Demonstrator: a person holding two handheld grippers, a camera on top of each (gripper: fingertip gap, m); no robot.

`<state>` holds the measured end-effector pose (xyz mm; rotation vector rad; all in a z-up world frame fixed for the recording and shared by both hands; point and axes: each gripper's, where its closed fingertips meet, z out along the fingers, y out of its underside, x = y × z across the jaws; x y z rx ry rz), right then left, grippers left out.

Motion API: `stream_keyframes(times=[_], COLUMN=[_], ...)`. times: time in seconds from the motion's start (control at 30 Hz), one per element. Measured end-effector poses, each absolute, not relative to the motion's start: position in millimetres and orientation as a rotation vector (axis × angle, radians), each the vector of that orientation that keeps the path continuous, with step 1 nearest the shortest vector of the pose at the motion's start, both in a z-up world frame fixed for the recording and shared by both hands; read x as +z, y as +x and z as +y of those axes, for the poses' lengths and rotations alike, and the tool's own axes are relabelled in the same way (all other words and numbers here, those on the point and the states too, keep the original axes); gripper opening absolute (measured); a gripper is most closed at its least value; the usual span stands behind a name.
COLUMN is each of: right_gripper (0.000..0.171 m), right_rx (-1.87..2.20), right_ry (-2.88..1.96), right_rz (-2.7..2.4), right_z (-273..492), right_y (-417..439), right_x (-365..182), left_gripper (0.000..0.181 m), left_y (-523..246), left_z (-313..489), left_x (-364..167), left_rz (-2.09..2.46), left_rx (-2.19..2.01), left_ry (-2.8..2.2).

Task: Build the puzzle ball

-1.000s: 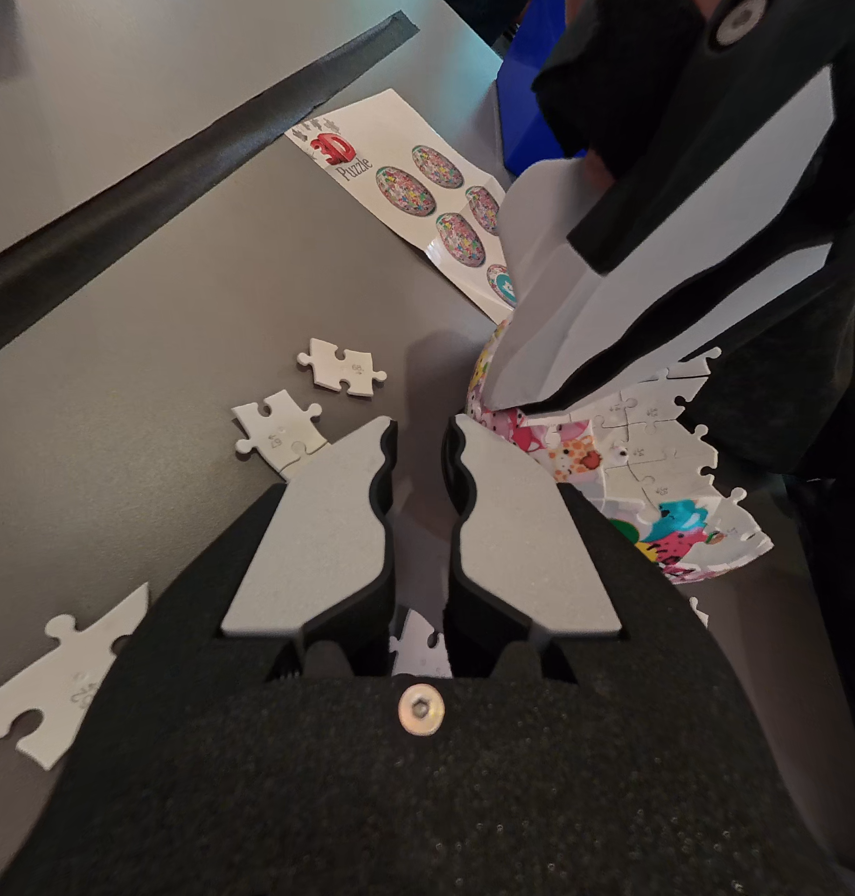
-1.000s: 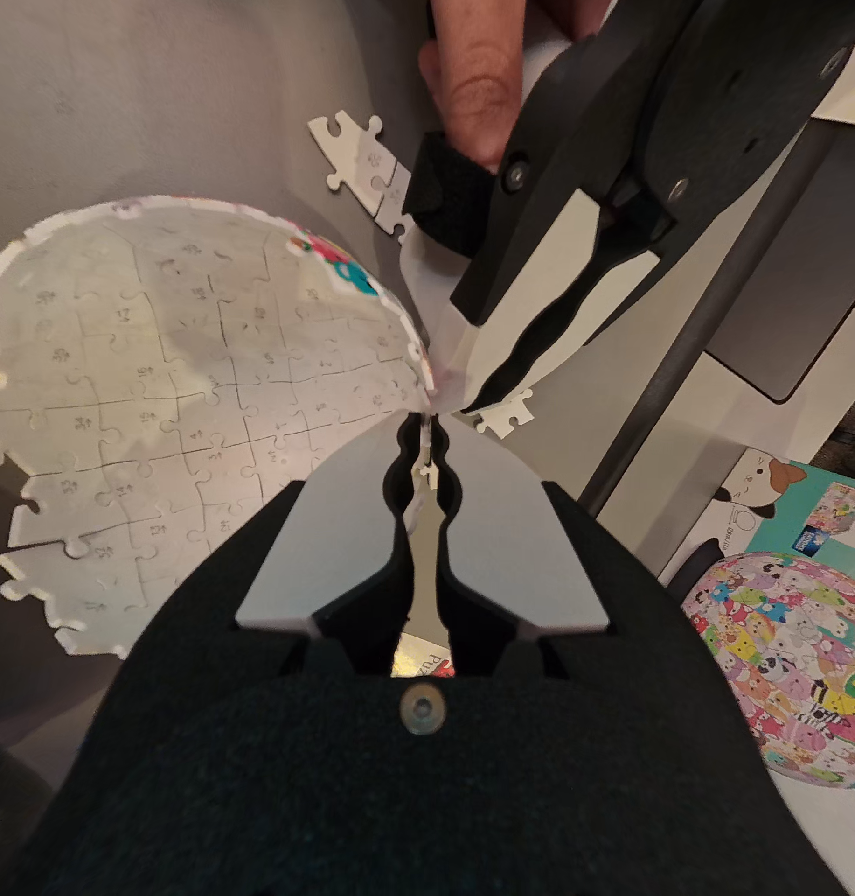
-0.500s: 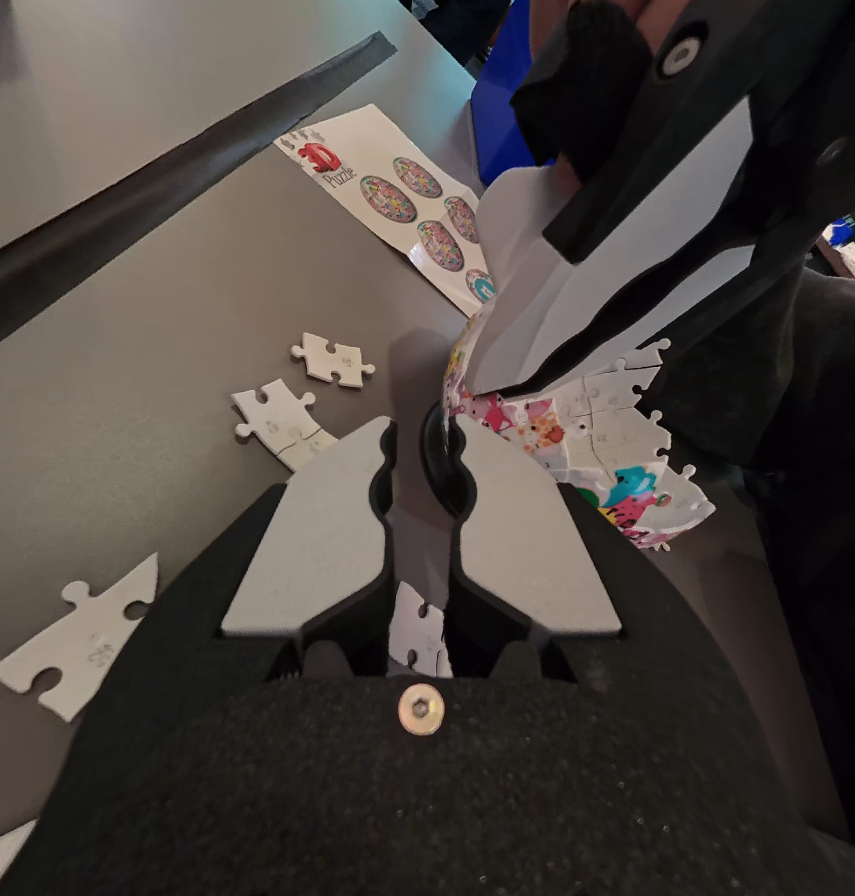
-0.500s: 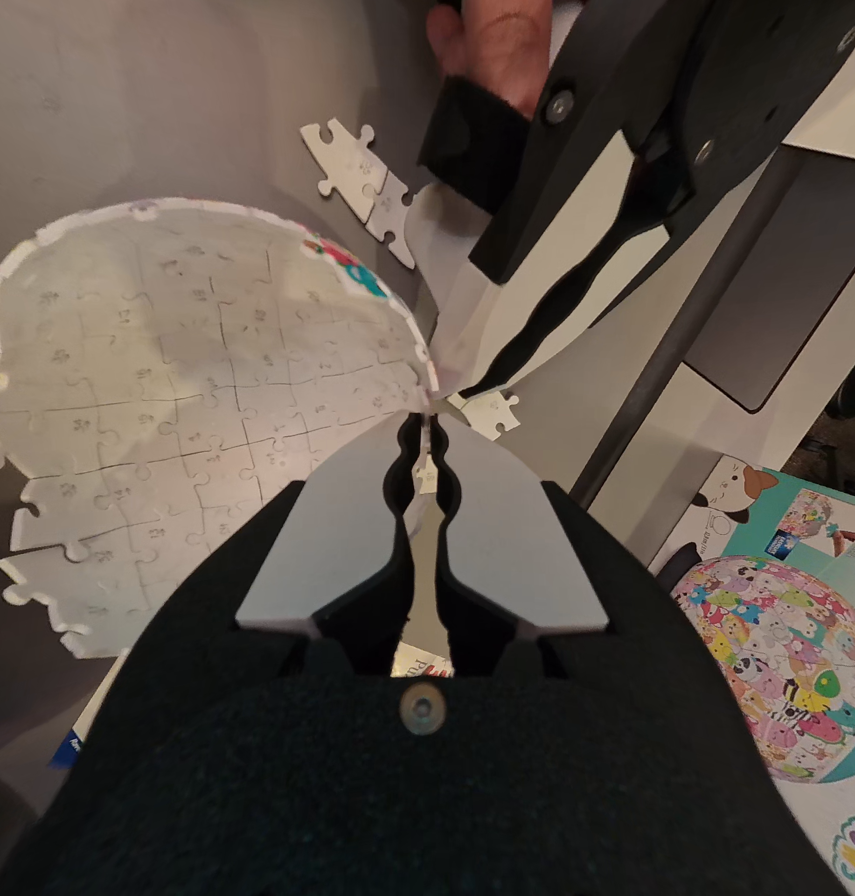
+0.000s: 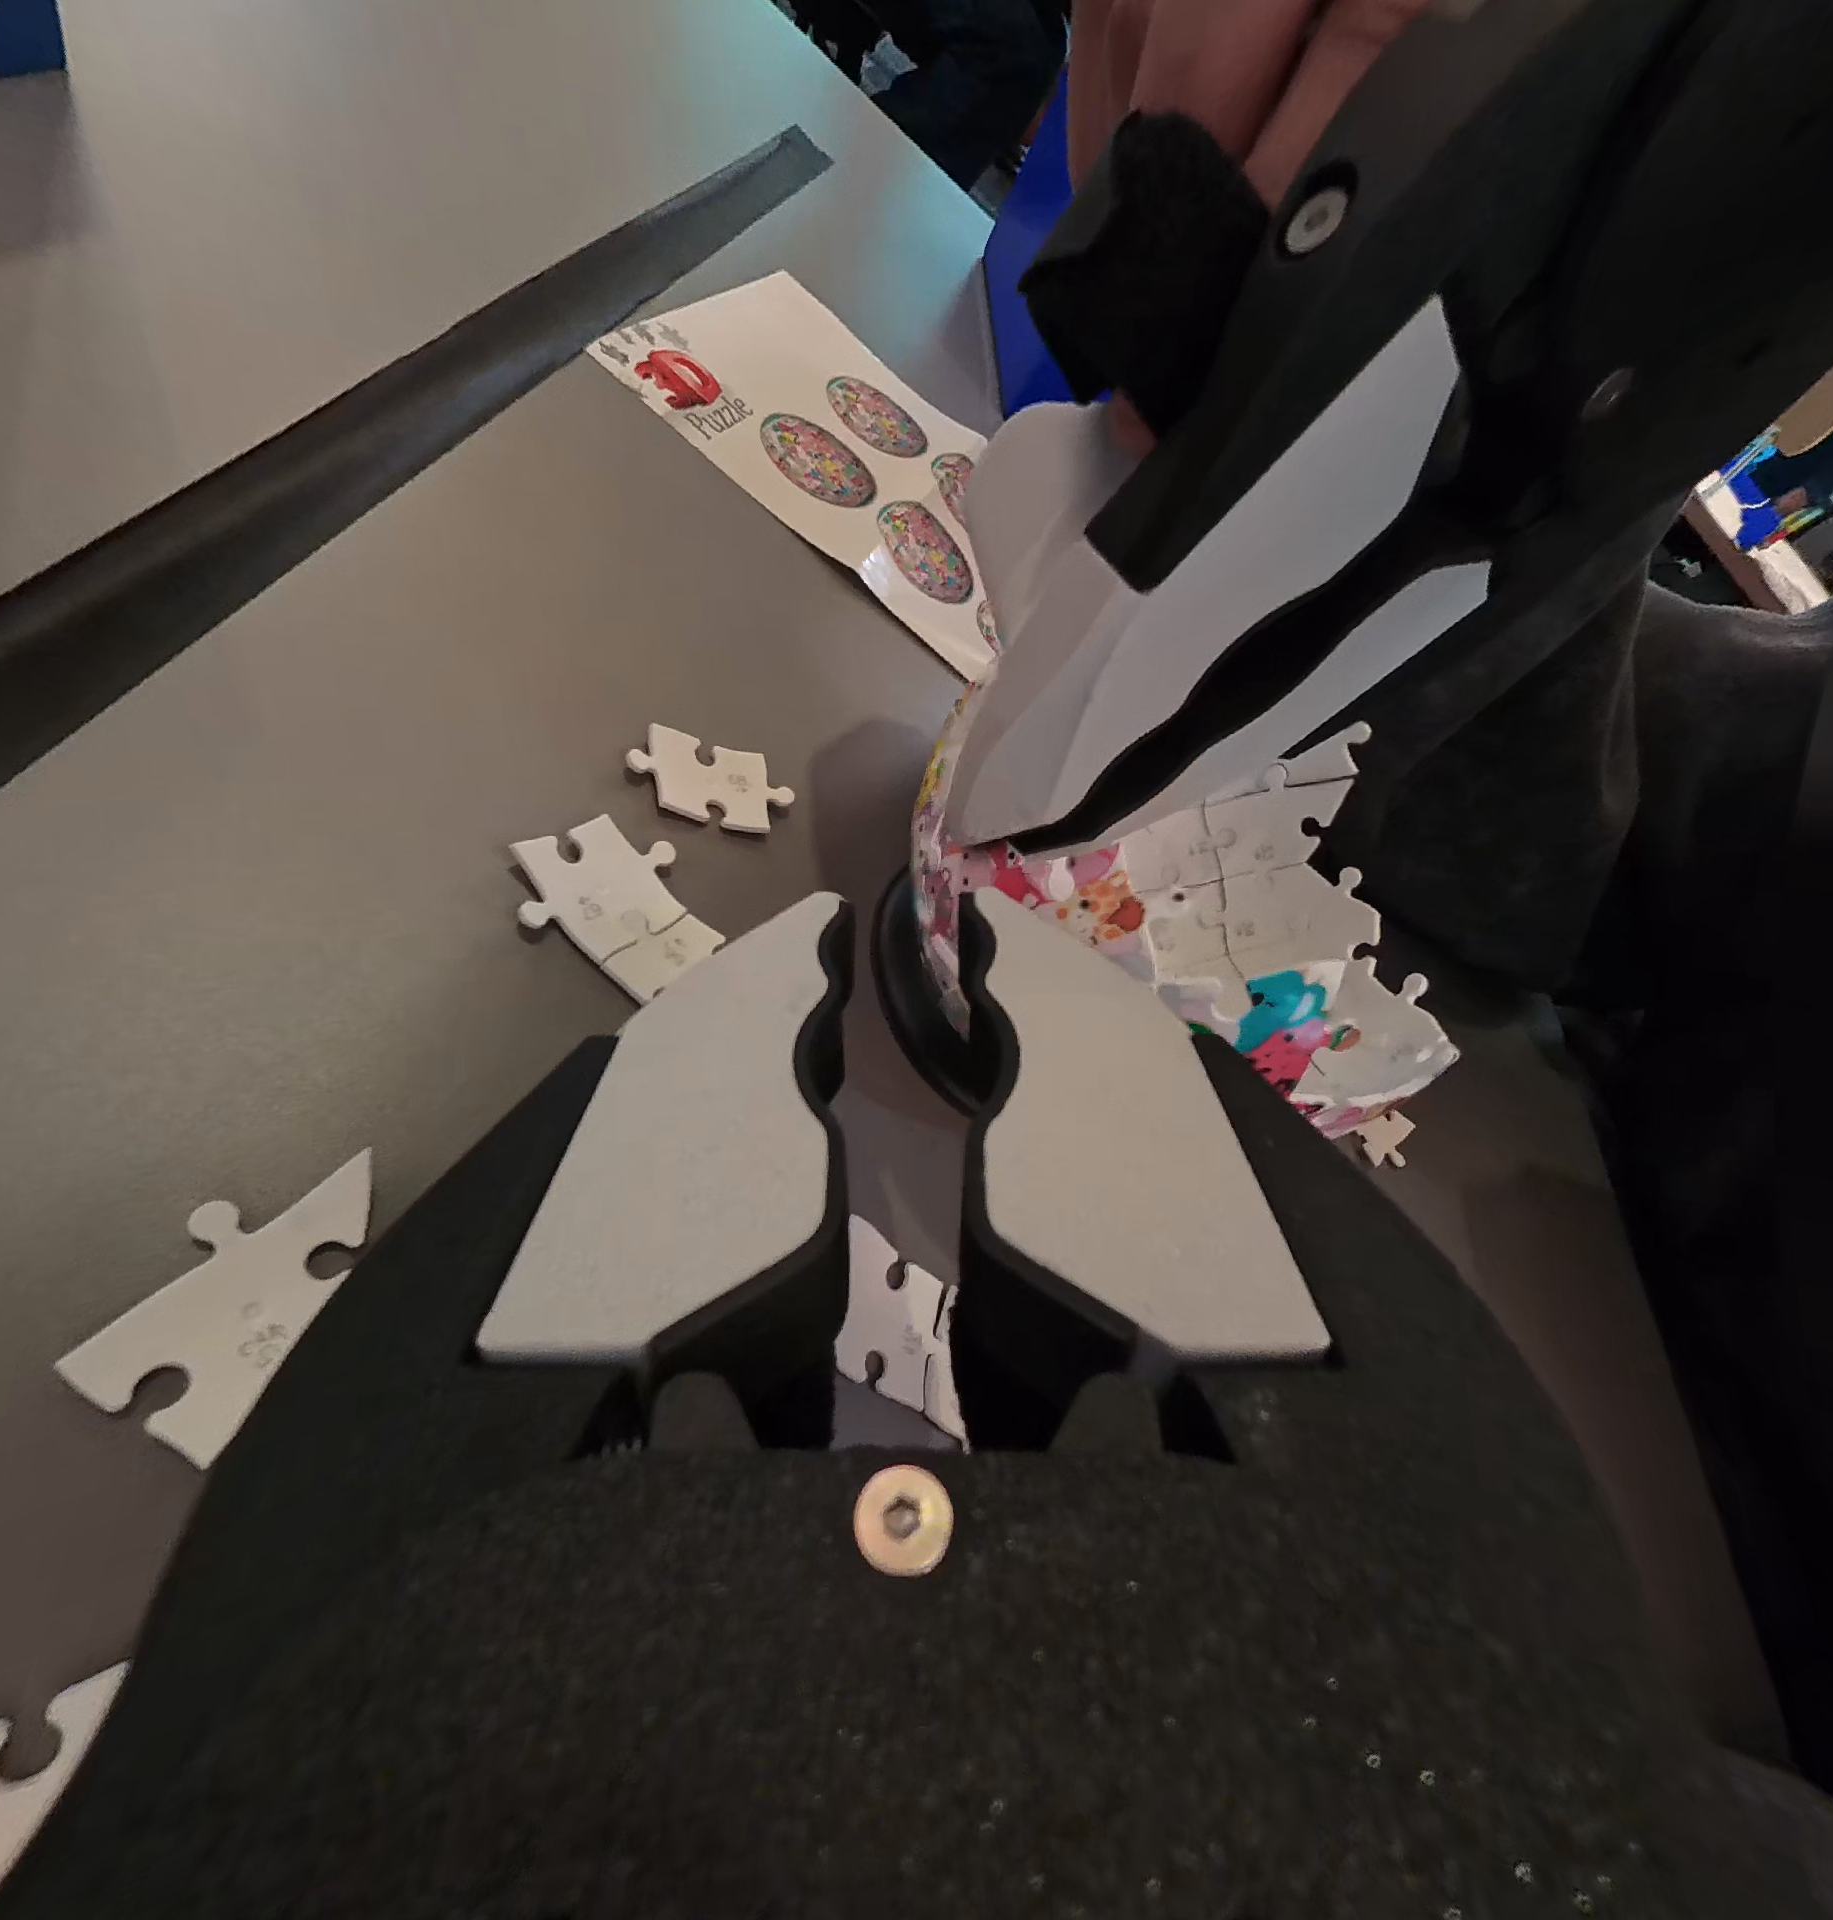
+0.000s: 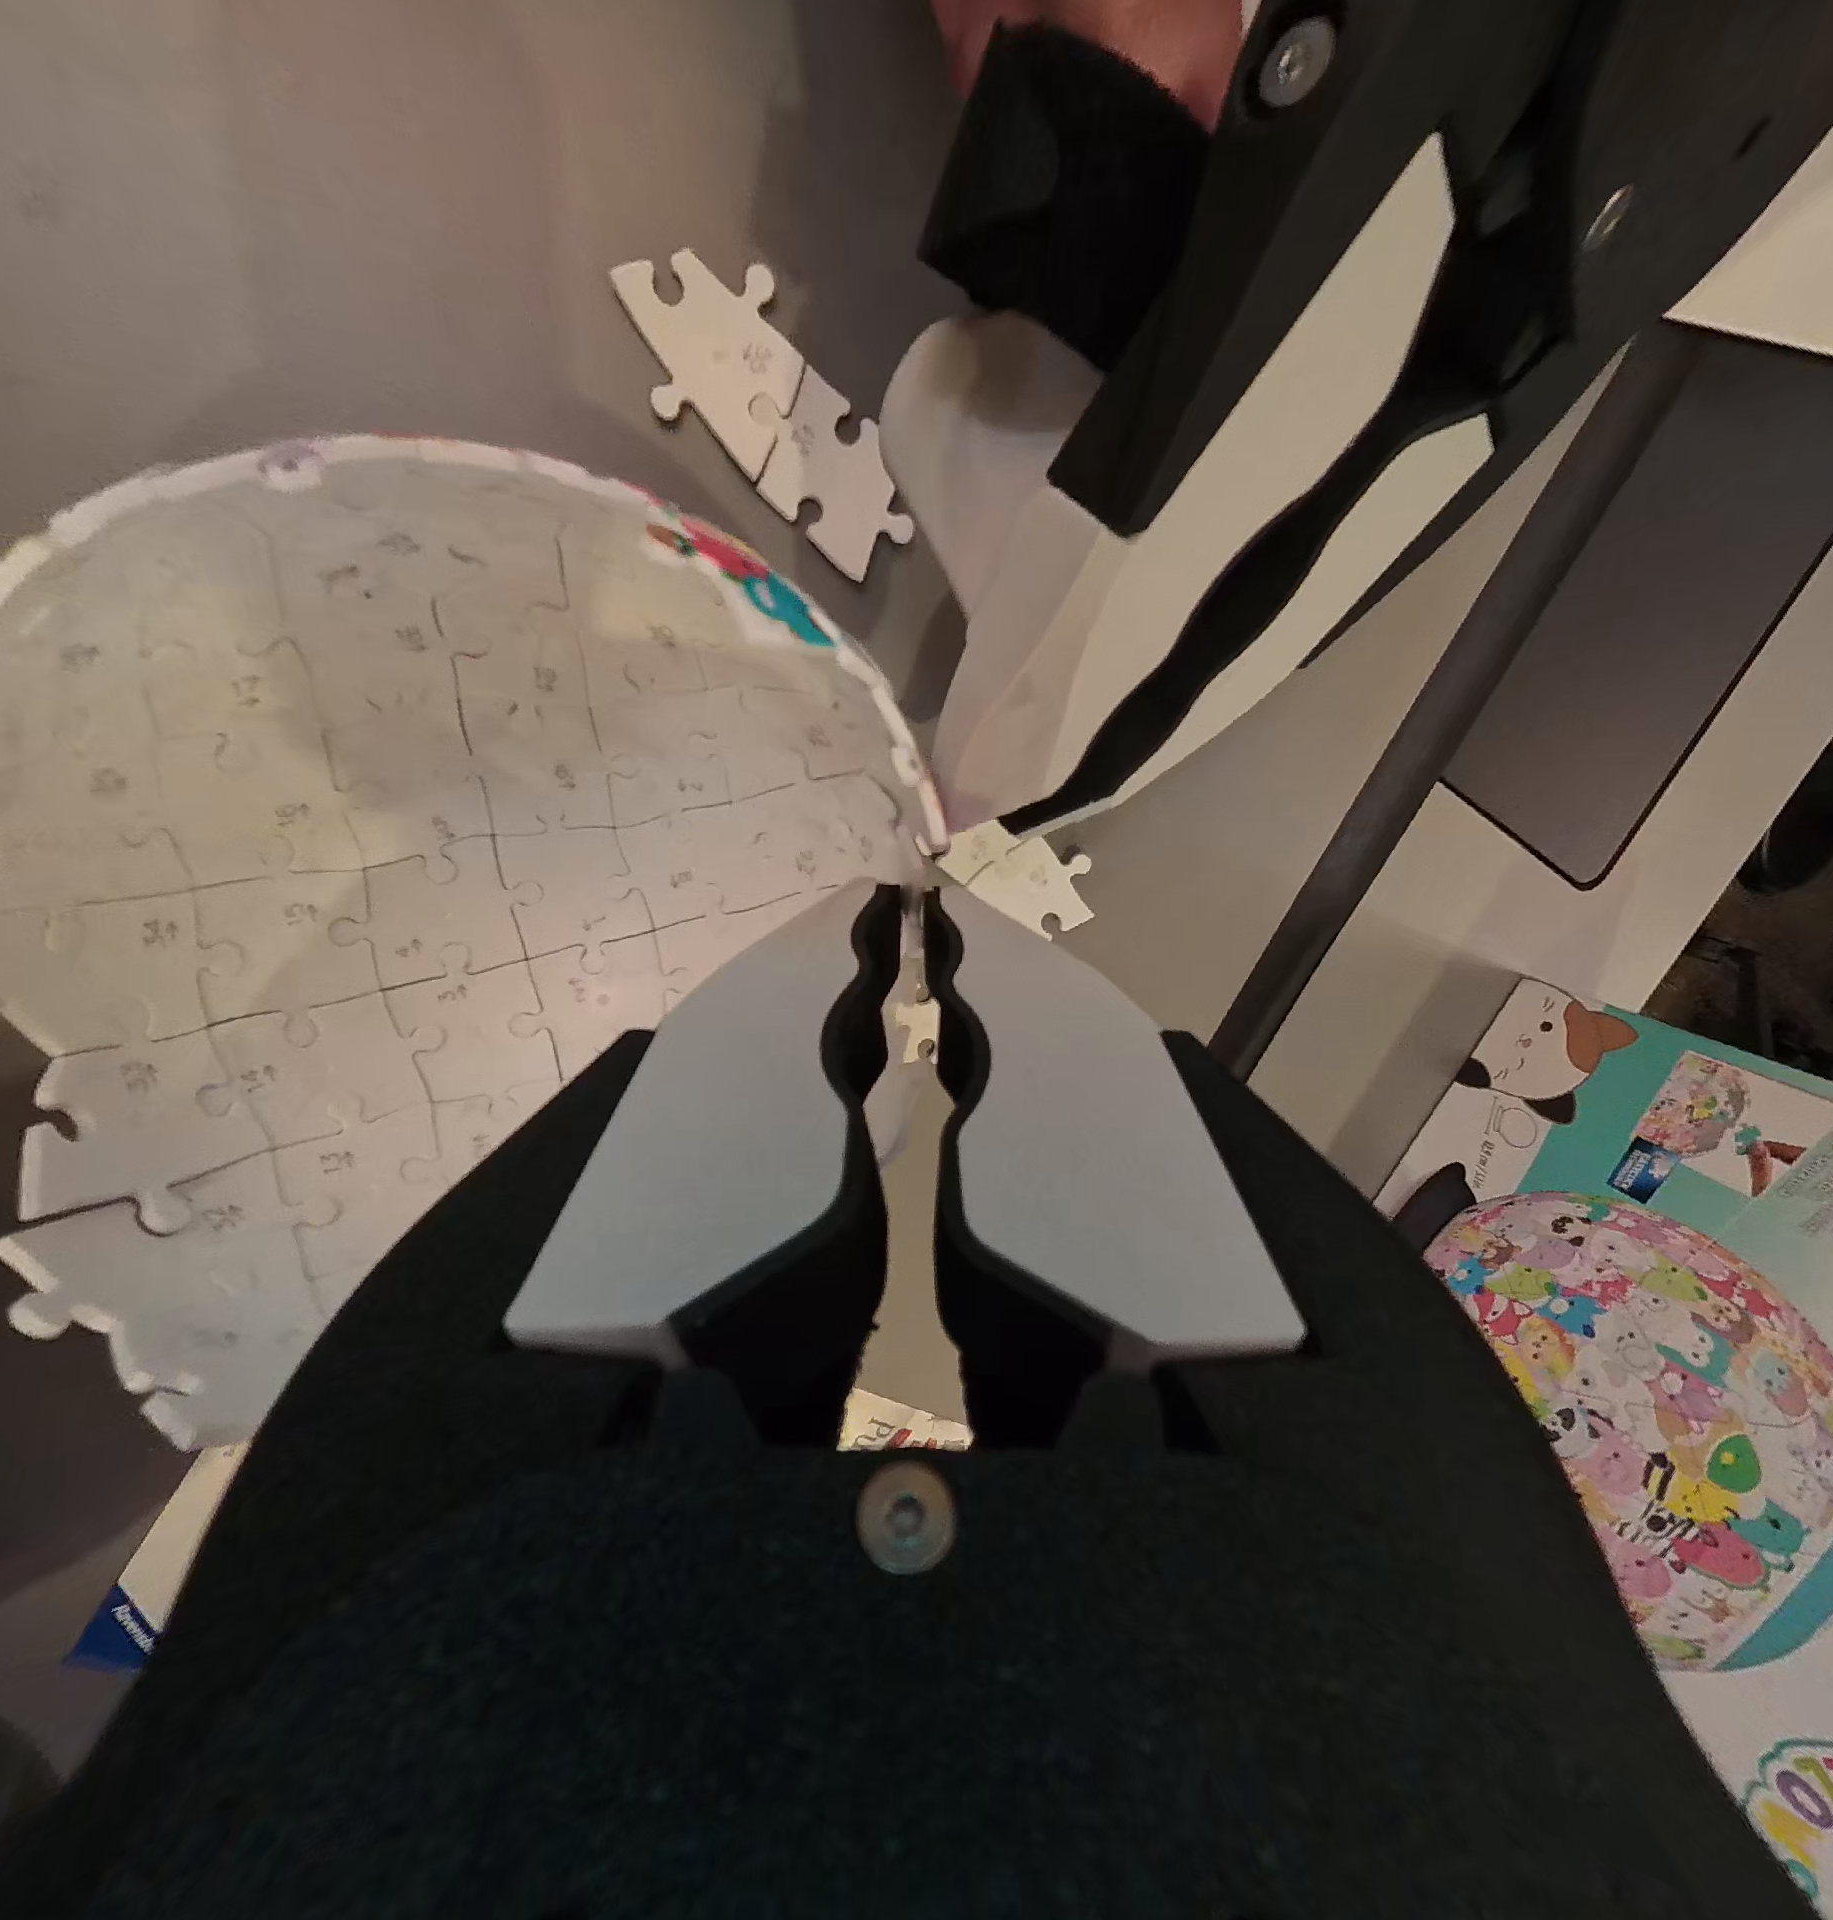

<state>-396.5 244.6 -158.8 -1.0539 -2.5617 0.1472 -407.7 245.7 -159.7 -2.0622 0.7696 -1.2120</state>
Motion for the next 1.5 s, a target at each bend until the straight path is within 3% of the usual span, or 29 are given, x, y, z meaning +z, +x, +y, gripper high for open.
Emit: stream_keyframes(times=[1.2,1.5], right_gripper=[0.006,0.006], right_rx=[0.082,0.062], right_ry=[-0.965,-0.924], right_rz=[-2.564,-2.566], right_z=[245,245], right_y=[-403,-406], right_x=[-161,-161], left_gripper=[0.014,0.020], left_y=[-407,-417], left_z=[243,240], left_x=[-177,-144], left_rz=[0.783,0.778], left_rx=[-1.199,-1.210], left_ry=[-2.159,-2.102])
